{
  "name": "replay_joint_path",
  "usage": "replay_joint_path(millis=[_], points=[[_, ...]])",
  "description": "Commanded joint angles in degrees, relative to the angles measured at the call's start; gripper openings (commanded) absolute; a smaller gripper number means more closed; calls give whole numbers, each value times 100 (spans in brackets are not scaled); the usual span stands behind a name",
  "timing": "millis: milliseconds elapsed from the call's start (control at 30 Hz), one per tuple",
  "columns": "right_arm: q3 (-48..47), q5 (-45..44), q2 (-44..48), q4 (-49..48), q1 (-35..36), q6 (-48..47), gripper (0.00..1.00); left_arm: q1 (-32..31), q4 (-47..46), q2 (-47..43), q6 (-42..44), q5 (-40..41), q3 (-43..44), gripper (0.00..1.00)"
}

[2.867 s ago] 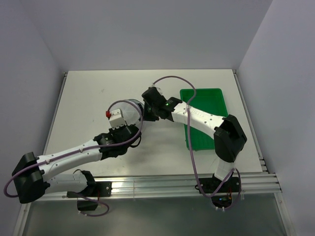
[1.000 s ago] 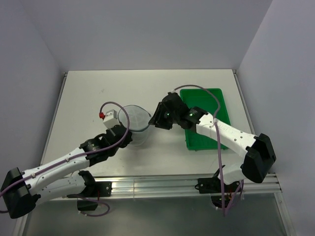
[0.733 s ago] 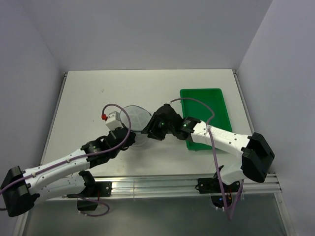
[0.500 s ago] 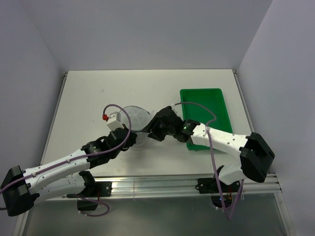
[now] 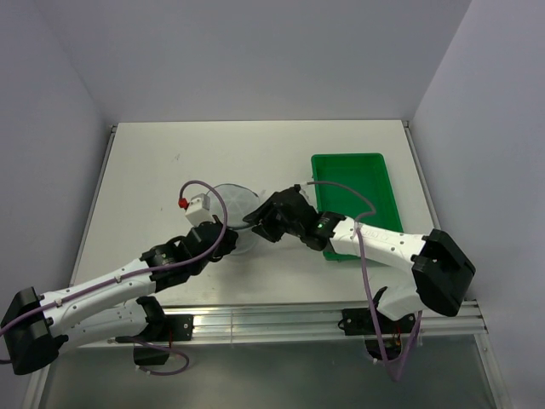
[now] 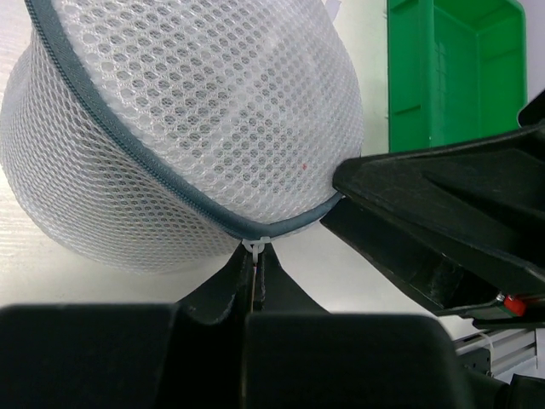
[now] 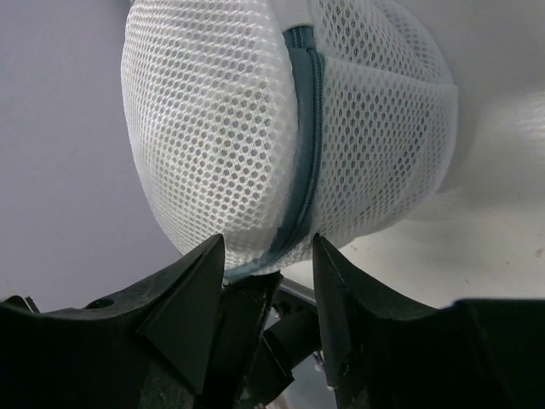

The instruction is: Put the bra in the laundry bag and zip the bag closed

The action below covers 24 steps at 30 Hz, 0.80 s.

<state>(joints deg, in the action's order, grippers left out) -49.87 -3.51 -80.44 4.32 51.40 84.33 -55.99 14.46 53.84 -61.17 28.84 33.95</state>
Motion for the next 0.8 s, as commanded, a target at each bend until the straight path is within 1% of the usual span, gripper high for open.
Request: replay_joint_path(millis=[0,133,167,200,267,300,333,400,467,533,567,600,633,667,733,767], points=[[-102,-115,-164,-405,20,171,53,-35,-31,-67,149,-72,49,0],[-120,-142,-279,-405,20,153,48,-35,-4,-111,184,-63,67,0],[-94,-141,-305,-579,28,171,44,-35,4,-128,184,-54,67,0],[-33,-107,-323,-677,28,197,33,-35,22,-120,184,-45,76,0],[3,-71,-331,-730,28,197,26,-35,39,-102,193,-54,85,0],[-14,-80,-332,-704,28,171,10,-35,48,-94,193,-54,85,0],[-23,-141,-314,-600,20,154,5,-35,57,-102,193,-54,85,0],[-58,-211,-244,-477,-33,5,0,-35,101,-111,193,-19,102,0],[-93,-203,-165,-415,-103,-153,0,-35,215,-155,202,16,120,0],[-120,-63,-164,-256,-331,-470,0,-35,303,-207,271,130,155,0],[-111,225,-173,-265,-436,-592,0,8,399,-216,298,148,173,0],[-120,332,-191,-265,-542,-889,0,35,452,-225,333,166,199,0],[-146,559,-252,-239,-760,-1049,0,79,496,-260,377,174,199,0],[-207,823,-270,-186,-858,-1399,0,184,540,-295,404,166,199,0],[-313,1114,-427,-37,-1104,-1769,0,325,540,-409,491,79,147,0],[-496,1263,-498,94,-1184,-2154,0,517,549,-445,526,26,138,0]])
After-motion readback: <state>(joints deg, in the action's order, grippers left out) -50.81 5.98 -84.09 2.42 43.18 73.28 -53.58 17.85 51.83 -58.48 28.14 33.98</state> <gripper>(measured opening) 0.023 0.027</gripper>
